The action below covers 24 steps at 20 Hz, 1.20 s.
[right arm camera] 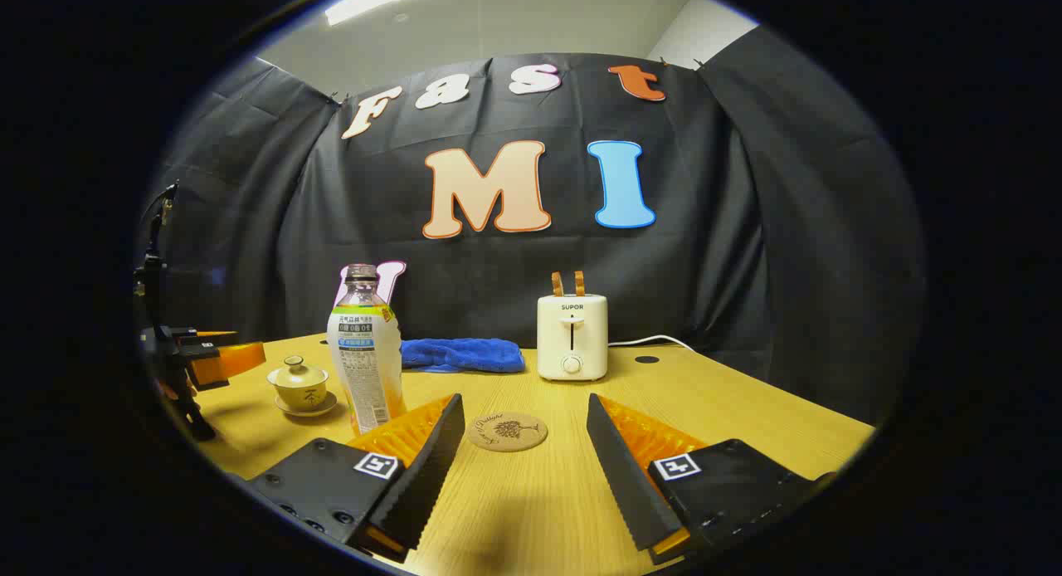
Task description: Open the teacup lid with one hand, grasp the water bottle and pour water into the teacup with the other hand; after pouring, place the water bottle on the coaster and then close the teacup lid.
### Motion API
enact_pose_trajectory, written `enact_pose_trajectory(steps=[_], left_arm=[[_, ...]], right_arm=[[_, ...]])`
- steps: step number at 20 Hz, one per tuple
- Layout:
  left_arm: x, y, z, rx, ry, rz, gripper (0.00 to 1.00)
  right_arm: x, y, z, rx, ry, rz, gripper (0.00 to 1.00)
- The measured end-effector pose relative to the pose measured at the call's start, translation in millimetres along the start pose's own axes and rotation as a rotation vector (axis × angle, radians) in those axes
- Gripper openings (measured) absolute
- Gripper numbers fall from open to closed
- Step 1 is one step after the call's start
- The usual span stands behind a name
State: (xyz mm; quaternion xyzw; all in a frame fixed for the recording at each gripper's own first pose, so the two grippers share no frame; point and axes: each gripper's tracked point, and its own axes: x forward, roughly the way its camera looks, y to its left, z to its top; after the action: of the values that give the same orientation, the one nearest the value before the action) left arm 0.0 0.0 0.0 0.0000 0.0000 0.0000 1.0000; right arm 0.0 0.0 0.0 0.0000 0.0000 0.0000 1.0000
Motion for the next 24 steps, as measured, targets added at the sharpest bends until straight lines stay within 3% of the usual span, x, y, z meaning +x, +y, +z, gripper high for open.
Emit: enact_pose_trajectory(steps=[1, 10, 14, 24], left_arm=[[0.1, -0.8, 0.1, 0.0, -0.001, 0.0, 0.95], [1.1, -0.5, 0.8, 0.0, 0.0, -0.002, 0.95], [0.8, -2.3, 0.3, -0.001, -0.001, -0.009, 0.95], [1.3, -2.8, 0.3, -0.001, -0.001, -0.013, 0.94]], right_arm=[[0.3, -0.1, -0.1, 0.001, 0.001, 0.0, 0.92], [0.1, -0.9, 0.1, 0.0, 0.0, -0.006, 0.98], [-0.5, 0.2, 0.3, 0.001, 0.001, 0.003, 0.92], [-0.7, -0.4, 0.1, 0.0, 0.001, 0.013, 0.95]])
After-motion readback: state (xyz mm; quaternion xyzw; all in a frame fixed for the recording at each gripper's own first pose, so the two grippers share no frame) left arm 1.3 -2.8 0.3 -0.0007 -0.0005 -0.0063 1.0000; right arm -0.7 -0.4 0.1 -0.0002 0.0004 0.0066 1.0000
